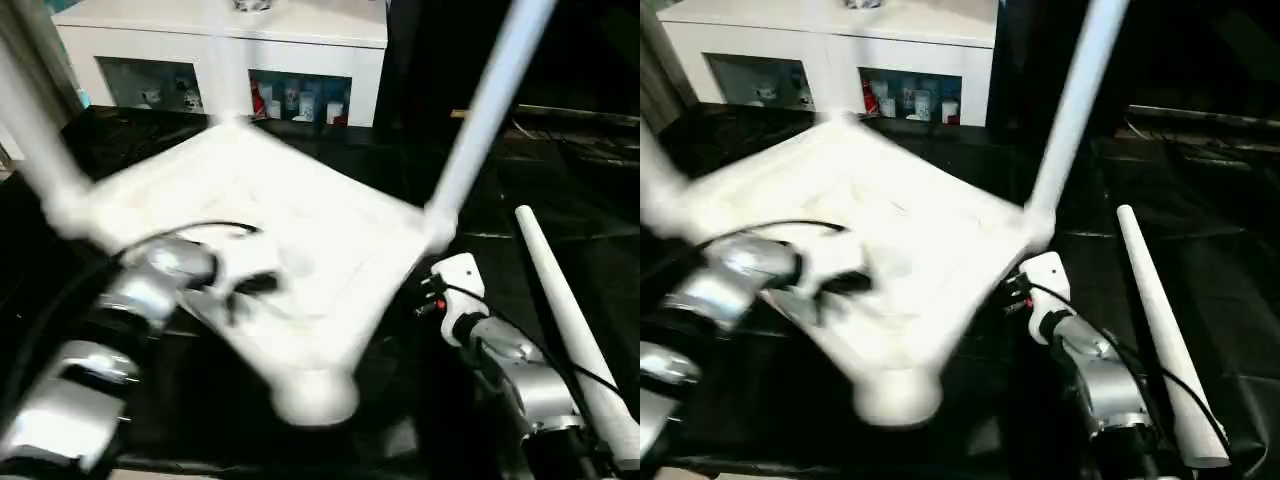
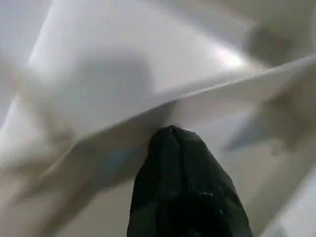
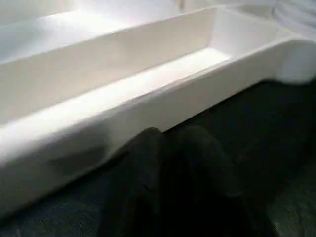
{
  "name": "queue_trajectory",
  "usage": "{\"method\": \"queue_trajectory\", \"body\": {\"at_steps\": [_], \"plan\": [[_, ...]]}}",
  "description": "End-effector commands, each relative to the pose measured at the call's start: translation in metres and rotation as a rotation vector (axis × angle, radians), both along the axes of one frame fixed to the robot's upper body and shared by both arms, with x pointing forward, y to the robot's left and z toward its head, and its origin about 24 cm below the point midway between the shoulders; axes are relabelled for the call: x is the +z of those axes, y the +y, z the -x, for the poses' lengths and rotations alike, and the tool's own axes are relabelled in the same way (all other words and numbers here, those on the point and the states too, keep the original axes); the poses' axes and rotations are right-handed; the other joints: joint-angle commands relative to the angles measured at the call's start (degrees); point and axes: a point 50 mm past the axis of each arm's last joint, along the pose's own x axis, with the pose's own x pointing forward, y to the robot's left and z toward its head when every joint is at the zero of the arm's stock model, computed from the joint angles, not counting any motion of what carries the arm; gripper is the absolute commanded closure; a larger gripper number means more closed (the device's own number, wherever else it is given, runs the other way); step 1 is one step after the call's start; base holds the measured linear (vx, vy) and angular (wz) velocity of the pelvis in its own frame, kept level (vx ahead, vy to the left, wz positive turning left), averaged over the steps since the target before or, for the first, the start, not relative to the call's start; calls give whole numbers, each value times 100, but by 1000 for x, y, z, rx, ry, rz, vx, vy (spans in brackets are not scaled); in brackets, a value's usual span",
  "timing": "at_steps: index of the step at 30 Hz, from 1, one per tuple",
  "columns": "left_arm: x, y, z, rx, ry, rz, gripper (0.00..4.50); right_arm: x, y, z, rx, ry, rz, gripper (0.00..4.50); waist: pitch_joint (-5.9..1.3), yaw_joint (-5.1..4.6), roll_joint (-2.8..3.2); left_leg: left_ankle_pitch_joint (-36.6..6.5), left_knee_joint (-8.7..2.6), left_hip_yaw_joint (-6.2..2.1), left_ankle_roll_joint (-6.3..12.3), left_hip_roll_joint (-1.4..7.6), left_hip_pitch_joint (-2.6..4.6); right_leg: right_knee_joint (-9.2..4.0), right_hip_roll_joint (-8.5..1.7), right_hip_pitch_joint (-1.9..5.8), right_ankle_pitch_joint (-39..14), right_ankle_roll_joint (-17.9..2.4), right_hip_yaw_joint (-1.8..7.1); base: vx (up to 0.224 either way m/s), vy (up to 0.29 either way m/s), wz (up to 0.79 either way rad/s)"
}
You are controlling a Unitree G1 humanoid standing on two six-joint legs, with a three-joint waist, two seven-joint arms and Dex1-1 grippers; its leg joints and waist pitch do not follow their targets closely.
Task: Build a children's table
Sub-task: Rotate table base, then pick table leg
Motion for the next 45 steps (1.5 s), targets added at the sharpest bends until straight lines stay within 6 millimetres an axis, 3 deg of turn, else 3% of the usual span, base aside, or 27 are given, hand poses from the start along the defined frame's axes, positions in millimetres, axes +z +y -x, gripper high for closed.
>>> {"method": "queue_trajectory", "body": {"at_steps": [1, 3, 9, 12, 17, 23, 24, 28, 29, 30, 31, 32, 34, 36, 38, 42, 43, 44, 45], "plan": [[8, -12, -8, -19, -93, -6, 450, 8, 13, -4, 56, -36, -20, 374, -362, 9, -21, -1031, -402, -97, 112, 214, 81, -358, -342, 281, -771, -1308, 273, 0, 0, 0], [13, -10, -15, 27, -165, -35, 450, 7, 12, -3, 52, -38, -15, 412, -357, 28, -25, -1078, -406, -105, 95, 212, 71, -371, -341, 282, -925, -1207, 270, 0, 0, 0], [14, 1, -21, 56, -240, -127, 450, 6, 12, 0, 49, -37, -15, 439, -362, 27, -1, -1084, -411, -122, 44, 216, 70, -359, -323, 272, -908, -1178, 263, 0, 0, 0], [16, 4, -25, 83, -300, -135, 450, 7, 10, 1, 46, -40, -10, 439, -370, 23, -16, -1068, -407, -129, 50, 214, 67, -349, -321, 283, -826, -1146, 260, 0, 0, 0], [27, -11, -30, 147, -332, 47, 450, 19, -2, 1, 20, -76, 14, 439, -376, 78, -26, -937, -384, -105, 120, 216, 94, -333, -321, 270, -618, -1284, 264, 0, 0, 0], [49, -23, -26, 129, -302, 299, 450, 41, -22, 6, -33, -69, 103, 439, -359, 124, -32, -902, -397, -115, 146, 232, 73, -310, -319, 302, -567, -1334, 263, 0, 0, 0], [61, -23, -20, 111, -262, 402, 450, 50, -31, 13, -29, -25, 144, 439, -353, 110, -35, -864, -398, -118, 130, 228, 54, -291, -314, 327, -521, -1333, 264, 0, 0, 0], [66, -21, 3, 18, -114, 490, 450, 64, -42, 19, -34, -39, 133, 439, -334, 75, -53, -974, -407, -105, 147, 234, 38, -317, -346, 315, -863, -1316, 275, 0, 0, 0], [65, -21, 15, -36, -40, 489, 450, 67, -48, 21, -52, -39, 145, 439, -333, 34, -85, -1005, -411, -90, 119, 232, 54, -341, -324, 288, -1054, -1270, 273, 0, 0, 0], [62, -19, 30, -108, 51, 455, 450, 70, -53, 22, -65, -36, 146, 439, -332, 41, -55, -1027, -417, -108, 79, 255, 68, -317, -348, 287, -1121, -1272, 278, 0, 0, 0], [57, -17, 44, -178, 144, 403, 450, 73, -59, 23, -75, -30, 144, 439, -297, -9, -71, -1162, -434, -85, 57, 238, 76, -377, -293, 233, -1458, -1147, 288, 0, 0, 0], [53, -16, 49, -205, 188, 374, 450, 75, -63, 24, -76, -23, 136, 439, -309, 5, -68, -1211, -435, -95, 32, 249, 108, -362, -312, 235, -1527, -1127, 291, 0, 0, 0], [46, -13, 55, -231, 227, 303, 450, 79, -71, 26, -73, -2, 144, 415, -271, -22, -37, -1334, -447, -87, -7, 229, 108, -413, -271, 191, -1802, -1012, 291, 0, 0, 0], [34, -11, 55, -227, 245, 213, 450, 81, -82, 30, -78, 51, 190, 406, -257, -8, -45, -1484, -439, -71, -59, 231, 168, -474, -255, 151, -2027, -900, 300, 0, 0, 0], [28, -10, 55, -229, 241, 153, 450, 84, -90, 32, -102, 80, 214, 394, -250, 16, -45, -1495, -449, -79, -121, 231, 164, -491, -264, 165, -2129, -800, 318, 0, 0, 0], [17, -9, 59, -227, 271, 38, 450, 94, -111, 38, -215, 167, 249, 370, -294, 16, -39, -1222, -450, -111, -165, 220, 109, -435, -273, 234, -1887, -710, 317, 0, 0, 0], [16, -11, 61, -231, 283, 18, 450, 97, -118, 42, -242, 192, 266, 353, -299, 25, -50, -1159, -435, -103, -150, 216, 107, -421, -275, 229, -1749, -765, 317, 0, 0, 0], [15, -11, 62, -231, 289, 7, 450, 100, -124, 45, -268, 216, 284, 353, -305, 14, -4, -1113, -427, -105, -162, 214, 108, -404, -265, 245, -1579, -844, 315, 0, 0, 0], [15, -13, 62, -229, 288, 6, 450, 102, -127, 47, -282, 229, 286, 339, -314, 26, -34, -1007, -406, -93, -118, 208, 102, -390, -264, 252, -1398, -894, 318, 0, 0, 0]]}}
